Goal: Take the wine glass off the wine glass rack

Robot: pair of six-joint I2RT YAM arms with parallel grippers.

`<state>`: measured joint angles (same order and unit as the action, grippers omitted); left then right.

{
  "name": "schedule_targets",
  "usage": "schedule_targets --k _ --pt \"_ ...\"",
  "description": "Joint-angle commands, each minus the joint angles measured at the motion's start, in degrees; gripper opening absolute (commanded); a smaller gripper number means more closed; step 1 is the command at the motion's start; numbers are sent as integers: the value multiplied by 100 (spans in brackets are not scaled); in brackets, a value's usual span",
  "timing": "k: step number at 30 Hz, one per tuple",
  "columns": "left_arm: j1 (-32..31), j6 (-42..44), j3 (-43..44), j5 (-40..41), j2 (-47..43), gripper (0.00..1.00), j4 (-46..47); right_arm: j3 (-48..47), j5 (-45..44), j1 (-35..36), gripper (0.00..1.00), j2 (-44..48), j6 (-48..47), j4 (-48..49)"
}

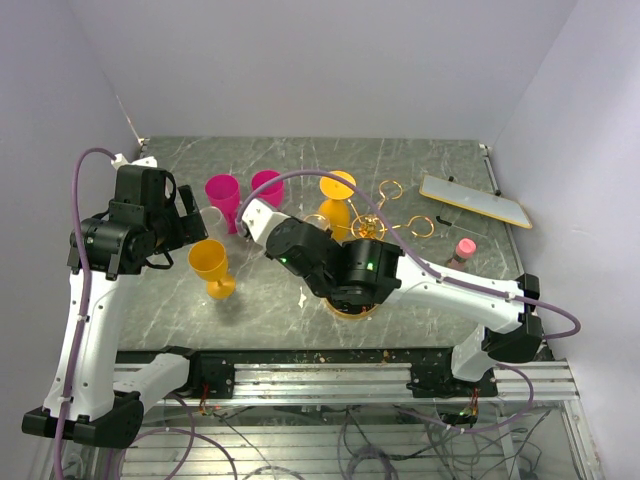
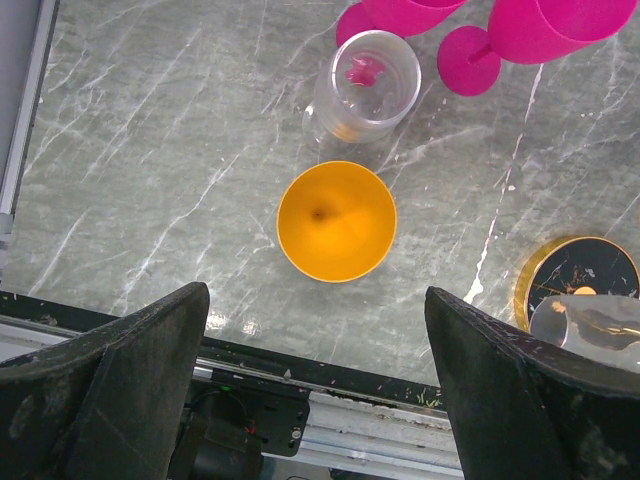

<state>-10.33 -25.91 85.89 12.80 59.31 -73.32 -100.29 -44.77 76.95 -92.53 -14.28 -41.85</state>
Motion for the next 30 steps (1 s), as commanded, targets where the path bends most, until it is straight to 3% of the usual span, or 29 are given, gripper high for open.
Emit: schedule_targets --k 1,20,30 --pt "40 51 229 -58 -47 99 -7 -57 -242 22 0 303 -382 305" --pt "40 31 236 -232 -7 99 116 -166 -152 -28 0 531 -954 345" --pt "40 92 285 -420 -63 99 221 24 -128 -262 0 653 -683 176"
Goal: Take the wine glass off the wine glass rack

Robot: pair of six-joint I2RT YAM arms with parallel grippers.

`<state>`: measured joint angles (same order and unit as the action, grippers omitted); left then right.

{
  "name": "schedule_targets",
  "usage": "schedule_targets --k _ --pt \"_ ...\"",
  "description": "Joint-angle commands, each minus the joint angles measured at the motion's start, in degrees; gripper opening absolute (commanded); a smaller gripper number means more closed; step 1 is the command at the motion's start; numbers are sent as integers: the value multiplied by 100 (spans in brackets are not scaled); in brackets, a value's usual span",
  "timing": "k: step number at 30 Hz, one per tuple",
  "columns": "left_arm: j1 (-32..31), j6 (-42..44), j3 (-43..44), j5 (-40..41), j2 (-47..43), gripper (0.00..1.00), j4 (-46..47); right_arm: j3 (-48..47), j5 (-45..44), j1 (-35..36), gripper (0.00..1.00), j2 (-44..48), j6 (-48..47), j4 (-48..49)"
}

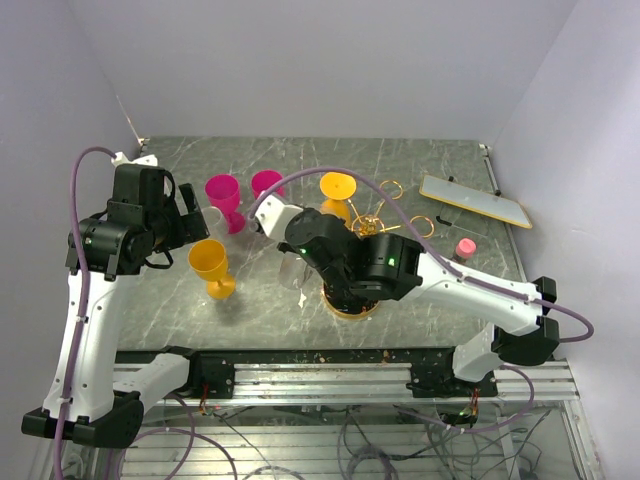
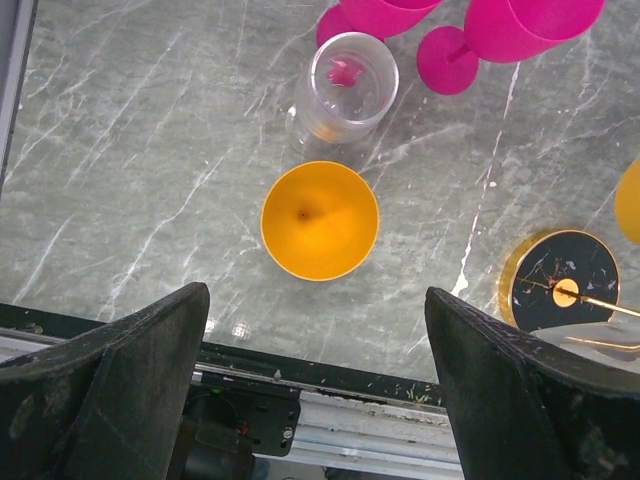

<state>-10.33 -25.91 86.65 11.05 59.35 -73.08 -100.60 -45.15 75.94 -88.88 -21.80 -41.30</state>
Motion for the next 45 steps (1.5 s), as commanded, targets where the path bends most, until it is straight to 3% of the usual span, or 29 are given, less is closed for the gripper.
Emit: schedule_targets --k 1,10,20,26,36,45 --pt "40 91 228 -268 -77 99 218 74 -60 -230 0 306 90 97" --pt "40 109 418 -472 -261 100 492 360 102 -486 0 498 144 185" --pt "40 73 358 -1214 -620 99 1315 372 517 -810 0 289 -378 973" --pt "40 -93 -11 -1623 -947 99 1792 -45 656 -814 0 57 -354 841" --pt "40 -141 -473 -1575 -1174 99 1898 -235 834 -883 0 -164 -418 1315" --pt "39 -614 -1329 -2008 -1879 99 2412 -728 1665 -1305 0 -341 -8 1555"
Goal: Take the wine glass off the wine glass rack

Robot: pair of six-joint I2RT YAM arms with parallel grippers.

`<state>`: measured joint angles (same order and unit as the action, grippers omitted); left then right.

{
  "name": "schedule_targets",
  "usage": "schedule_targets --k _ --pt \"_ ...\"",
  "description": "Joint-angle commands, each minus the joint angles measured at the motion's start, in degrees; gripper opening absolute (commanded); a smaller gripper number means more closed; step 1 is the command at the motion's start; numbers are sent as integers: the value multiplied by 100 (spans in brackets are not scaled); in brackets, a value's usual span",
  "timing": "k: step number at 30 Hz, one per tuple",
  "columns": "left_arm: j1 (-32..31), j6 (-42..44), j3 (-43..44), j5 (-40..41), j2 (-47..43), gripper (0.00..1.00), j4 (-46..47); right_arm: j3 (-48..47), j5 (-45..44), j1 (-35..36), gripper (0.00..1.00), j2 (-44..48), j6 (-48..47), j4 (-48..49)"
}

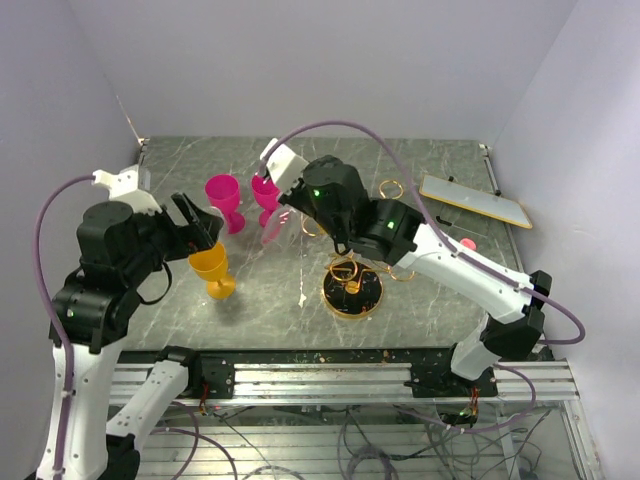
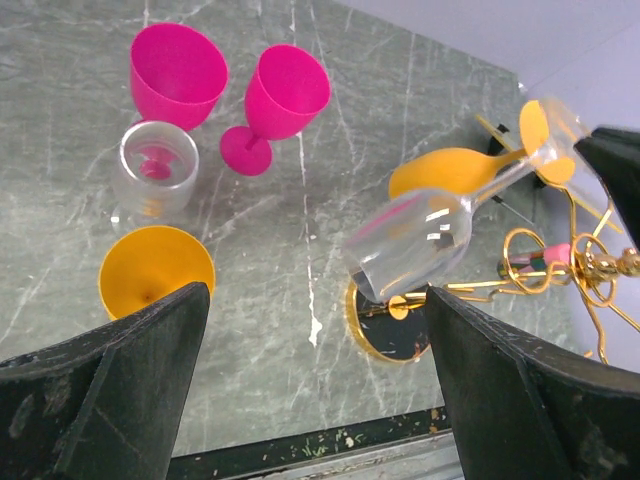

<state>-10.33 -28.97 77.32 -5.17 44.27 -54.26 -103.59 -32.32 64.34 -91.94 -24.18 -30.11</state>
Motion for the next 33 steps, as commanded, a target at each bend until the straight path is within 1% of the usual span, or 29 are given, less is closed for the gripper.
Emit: schedule_targets --k 1,5,8,10,12,14,17,19,20,22,24,25,28,33 --pt "40 -371 -576 -457 -470 100 674 -502 430 -164 0 -67 252 414" --pt "35 -549 -1378 -827 -785 97 1182 -743 555 -226 0 -124 330 301" --pt "40 -486 -1838 -1017 -972 93 1635 -931 615 -236 0 -152 384 164" --pt "40 -358 -2078 -1116 -1036 87 1918 -986 664 -237 0 -139 411 111" --pt "40 -184 -2284 -1275 -1094 75 2293 -1015 678 -238 0 -129 428 74" --pt "44 -452 -2466 -1460 -1022 72 2586 -1031 678 -246 0 -106 437 33" --pt "40 -1145 -2510 -2049 -755 76 2799 -1036 625 -239 0 -101 423 15" --pt "40 -1643 -2701 -2340 -785 77 3104 -1049 599 -240 0 -92 427 -1" --pt "40 -1921 -2849 -2388 -907 79 3310 -1049 592 -245 0 -84 432 7" --pt "40 -2440 -3109 -2262 -1227 88 3710 -1036 577 -246 0 -55 457 19" --pt "40 -2866 -3375 -2138 -1519 93 4099 -1007 570 -246 0 -30 469 47" --pt "41 -3038 -3476 -2096 -1620 94 4234 -999 569 -246 0 -13 493 45" --pt "40 -3430 -3669 -2007 -1765 97 4263 -950 575 -260 0 38 541 62" --pt "40 -4369 -4399 -2278 -1909 97 5236 -910 582 -290 0 110 574 122"
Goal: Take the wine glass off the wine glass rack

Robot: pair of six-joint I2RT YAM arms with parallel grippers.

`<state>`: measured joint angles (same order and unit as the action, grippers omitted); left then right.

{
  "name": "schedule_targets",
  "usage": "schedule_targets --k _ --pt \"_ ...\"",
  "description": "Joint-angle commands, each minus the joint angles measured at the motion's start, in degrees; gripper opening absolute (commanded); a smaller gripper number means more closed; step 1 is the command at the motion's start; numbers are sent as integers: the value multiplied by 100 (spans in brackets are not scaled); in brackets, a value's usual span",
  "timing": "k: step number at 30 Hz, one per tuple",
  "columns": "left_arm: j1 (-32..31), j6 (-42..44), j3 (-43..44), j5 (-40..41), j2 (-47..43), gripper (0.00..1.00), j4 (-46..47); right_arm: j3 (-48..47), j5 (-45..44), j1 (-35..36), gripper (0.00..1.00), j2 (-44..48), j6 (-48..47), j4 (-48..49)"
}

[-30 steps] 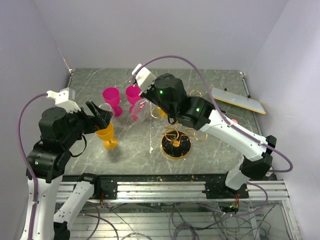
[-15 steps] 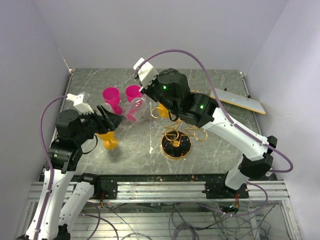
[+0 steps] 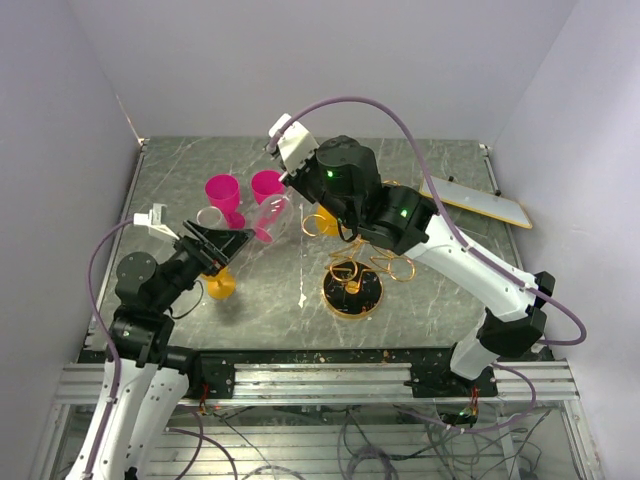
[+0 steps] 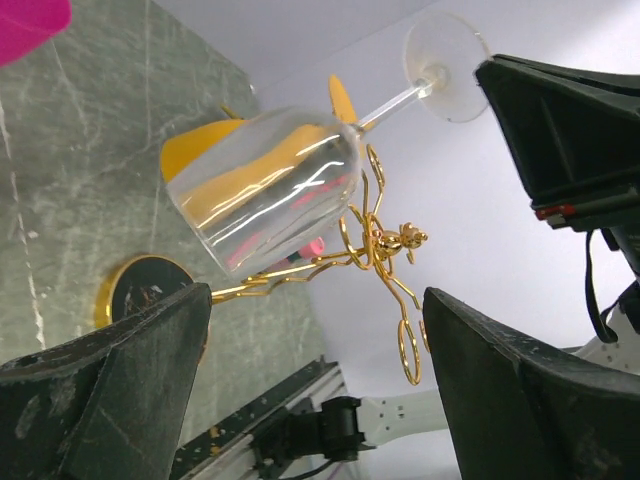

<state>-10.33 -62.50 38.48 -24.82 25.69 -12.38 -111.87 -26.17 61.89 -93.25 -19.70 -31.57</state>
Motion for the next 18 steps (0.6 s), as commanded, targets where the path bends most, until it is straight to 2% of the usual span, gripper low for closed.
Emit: schedule_targets --k 1,4,12,15,18 --pt "40 -1098 -603 -393 -10 96 1101 -103 -33 -45 0 224 135 251" --pt "40 -1223 -753 -499 94 98 1293 -117 -28 -43 0 217 150 235" --pt "18 -2077 -1330 -897 768 98 3504 -36 3 -45 0 205 190 281" --pt "5 -2013 -1279 -882 896 97 3701 -36 15 -45 0 192 211 303" --pt "-28 -2298 -1406 -791 1024 95 4335 -38 45 -44 0 189 243 313"
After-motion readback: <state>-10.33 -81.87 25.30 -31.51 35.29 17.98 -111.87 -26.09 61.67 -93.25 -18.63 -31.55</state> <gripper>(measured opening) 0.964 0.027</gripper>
